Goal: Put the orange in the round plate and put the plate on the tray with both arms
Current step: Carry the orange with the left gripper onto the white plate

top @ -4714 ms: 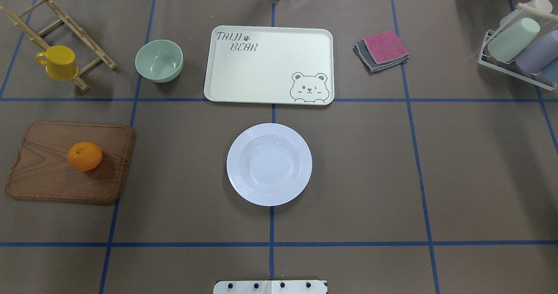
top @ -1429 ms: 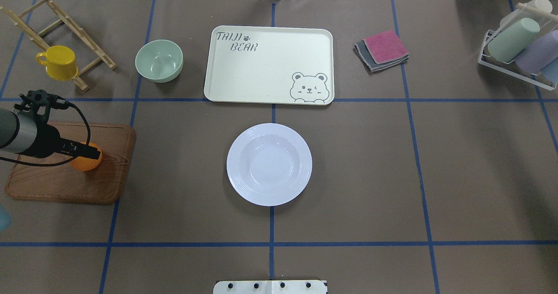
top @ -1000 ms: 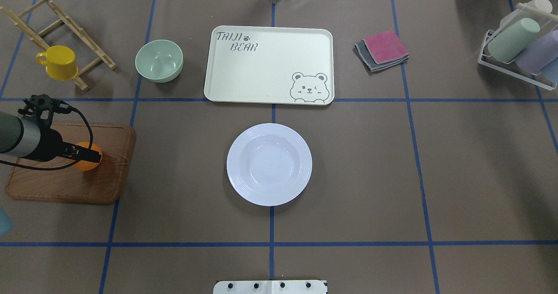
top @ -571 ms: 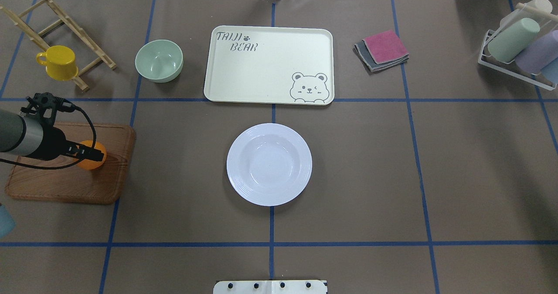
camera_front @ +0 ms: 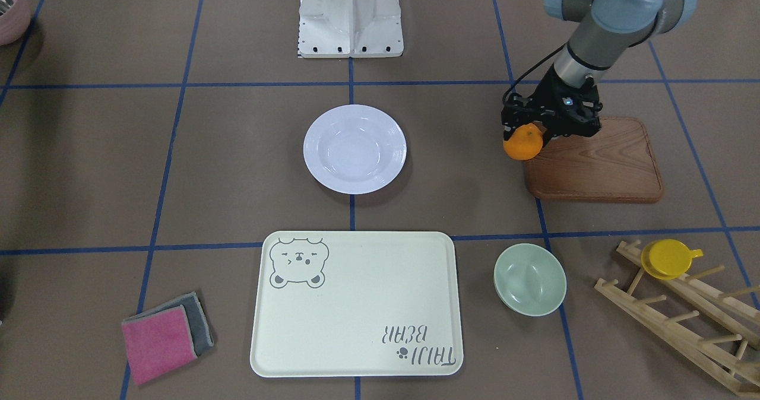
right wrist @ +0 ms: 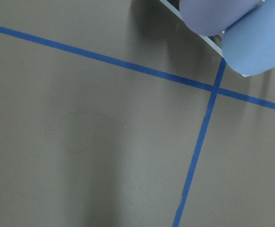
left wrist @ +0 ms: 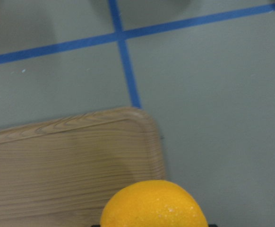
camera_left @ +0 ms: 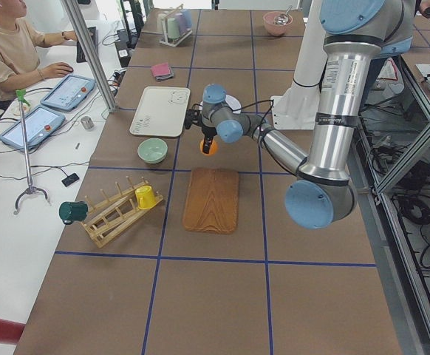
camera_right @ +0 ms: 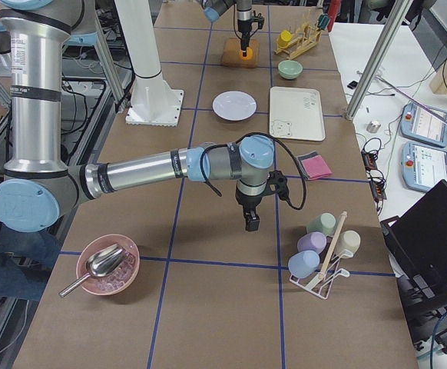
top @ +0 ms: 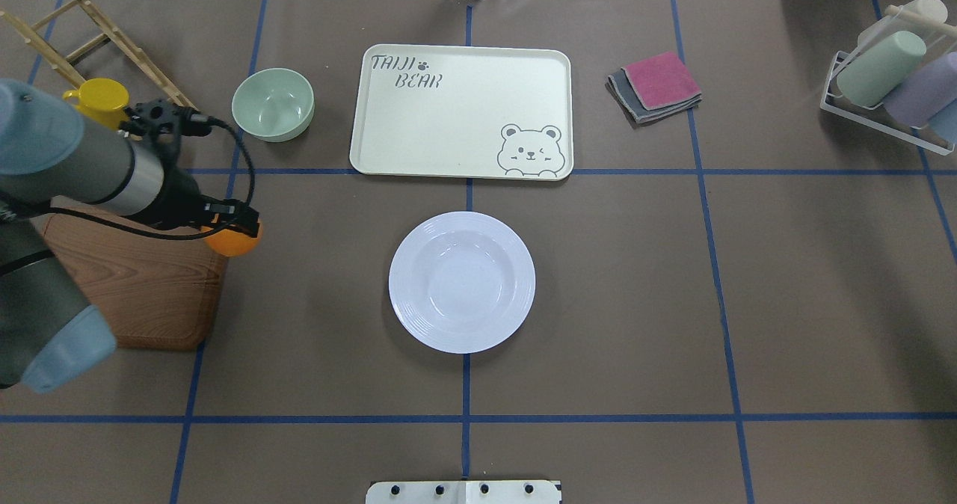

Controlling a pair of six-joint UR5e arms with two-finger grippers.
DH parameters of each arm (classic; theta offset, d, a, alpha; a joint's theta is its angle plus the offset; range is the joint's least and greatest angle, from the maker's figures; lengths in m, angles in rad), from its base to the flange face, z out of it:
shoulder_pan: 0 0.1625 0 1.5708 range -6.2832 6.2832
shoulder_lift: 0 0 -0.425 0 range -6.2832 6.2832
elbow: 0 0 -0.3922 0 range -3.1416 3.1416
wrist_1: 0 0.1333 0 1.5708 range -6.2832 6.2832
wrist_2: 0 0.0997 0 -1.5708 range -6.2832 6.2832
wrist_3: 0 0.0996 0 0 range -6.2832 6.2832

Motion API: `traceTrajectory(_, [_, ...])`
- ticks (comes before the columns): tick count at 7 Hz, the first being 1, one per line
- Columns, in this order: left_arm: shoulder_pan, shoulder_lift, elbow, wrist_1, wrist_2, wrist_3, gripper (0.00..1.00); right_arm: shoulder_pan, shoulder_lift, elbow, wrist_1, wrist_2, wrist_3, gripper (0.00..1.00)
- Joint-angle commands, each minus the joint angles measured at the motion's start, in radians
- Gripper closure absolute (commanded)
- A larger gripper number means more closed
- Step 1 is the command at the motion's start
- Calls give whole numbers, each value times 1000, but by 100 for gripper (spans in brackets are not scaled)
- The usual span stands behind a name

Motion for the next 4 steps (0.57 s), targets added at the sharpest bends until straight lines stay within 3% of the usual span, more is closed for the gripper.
traceTrajectory(1, [123,-251,66,157,105,-175,100,0,4,0,0,1,0,0])
traceTrajectory(4, [237,-542,368,153,215,-306,100,-6,10,-4,0,2,3,0])
